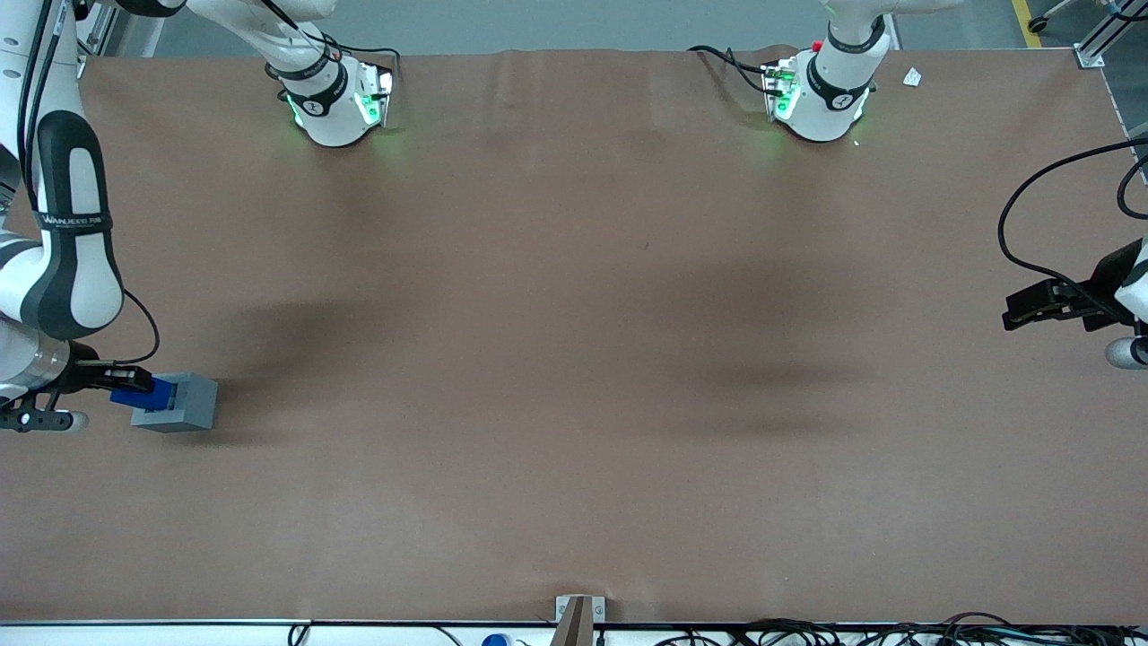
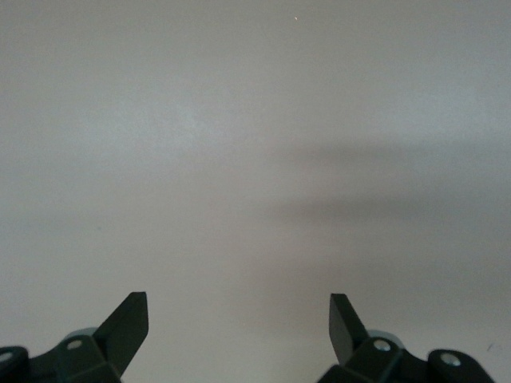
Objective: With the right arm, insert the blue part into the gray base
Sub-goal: 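Lower the blue block into the gray base's square opening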
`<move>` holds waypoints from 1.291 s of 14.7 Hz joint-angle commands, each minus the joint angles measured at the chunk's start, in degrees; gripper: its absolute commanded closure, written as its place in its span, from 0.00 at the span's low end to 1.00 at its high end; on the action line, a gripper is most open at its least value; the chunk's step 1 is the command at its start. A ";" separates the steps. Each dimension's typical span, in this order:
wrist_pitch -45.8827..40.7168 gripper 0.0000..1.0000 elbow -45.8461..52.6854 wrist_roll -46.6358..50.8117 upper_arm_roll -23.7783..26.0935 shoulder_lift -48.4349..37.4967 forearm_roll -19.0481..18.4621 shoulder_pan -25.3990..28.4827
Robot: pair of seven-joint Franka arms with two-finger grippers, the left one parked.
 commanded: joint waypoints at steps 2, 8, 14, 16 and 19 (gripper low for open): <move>-0.13 0.97 0.66 -1.06 0.77 0.37 0.99 -0.76; -0.04 0.97 0.66 -1.24 0.77 0.98 0.99 -0.76; 0.05 0.97 0.74 -1.41 0.77 1.25 1.07 -0.68; 0.05 0.97 1.36 -1.41 0.77 1.78 1.16 -0.76; 0.05 0.97 1.53 -1.41 0.77 2.04 1.25 -0.68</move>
